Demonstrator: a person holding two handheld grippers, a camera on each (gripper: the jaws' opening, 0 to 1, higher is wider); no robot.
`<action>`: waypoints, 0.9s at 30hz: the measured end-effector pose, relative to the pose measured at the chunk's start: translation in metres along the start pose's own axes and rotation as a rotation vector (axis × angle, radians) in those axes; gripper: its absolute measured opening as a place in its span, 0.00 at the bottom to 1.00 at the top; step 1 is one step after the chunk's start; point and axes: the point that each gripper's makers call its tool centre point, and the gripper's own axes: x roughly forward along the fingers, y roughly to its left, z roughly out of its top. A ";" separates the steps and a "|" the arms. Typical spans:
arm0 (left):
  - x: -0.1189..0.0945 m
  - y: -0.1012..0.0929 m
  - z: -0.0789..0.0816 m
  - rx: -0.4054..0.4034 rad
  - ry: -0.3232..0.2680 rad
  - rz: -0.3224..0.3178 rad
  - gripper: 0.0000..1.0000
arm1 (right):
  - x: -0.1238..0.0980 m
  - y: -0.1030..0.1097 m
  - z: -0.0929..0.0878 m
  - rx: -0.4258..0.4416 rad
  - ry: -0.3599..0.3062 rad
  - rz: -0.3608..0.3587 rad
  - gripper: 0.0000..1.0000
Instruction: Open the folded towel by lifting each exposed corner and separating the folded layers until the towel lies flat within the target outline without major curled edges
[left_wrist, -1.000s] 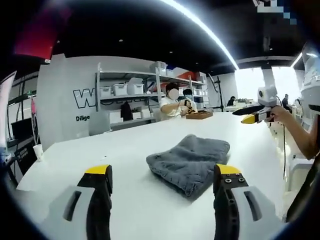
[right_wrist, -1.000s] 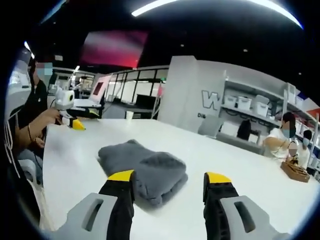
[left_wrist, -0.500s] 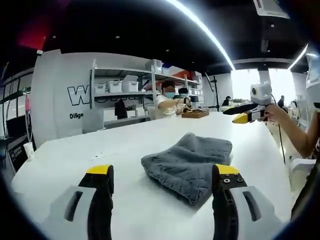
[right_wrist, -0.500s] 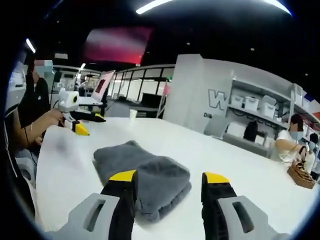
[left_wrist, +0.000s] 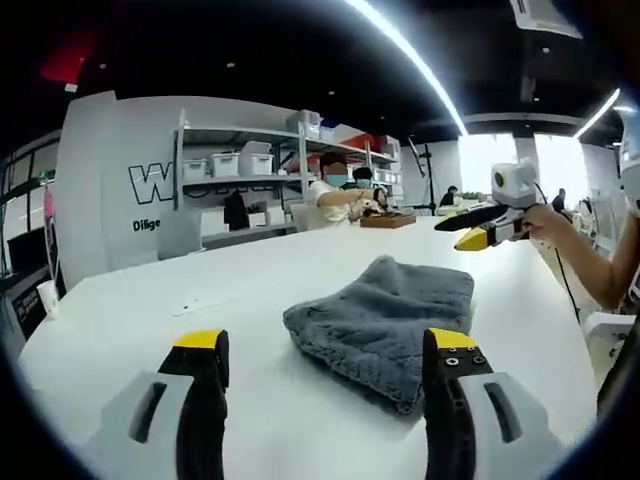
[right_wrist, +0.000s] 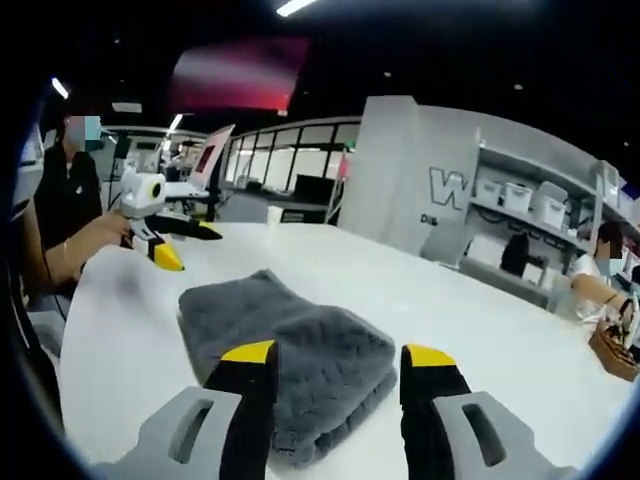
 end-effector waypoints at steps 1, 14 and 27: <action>0.001 0.000 0.000 0.001 0.001 -0.001 0.78 | 0.002 -0.001 -0.001 0.005 0.003 0.001 0.45; 0.014 0.006 -0.006 -0.008 0.008 -0.014 0.77 | 0.028 -0.010 -0.006 0.009 0.027 0.010 0.42; 0.023 0.010 -0.009 -0.011 0.010 -0.025 0.76 | 0.053 -0.023 -0.019 0.025 0.076 0.003 0.39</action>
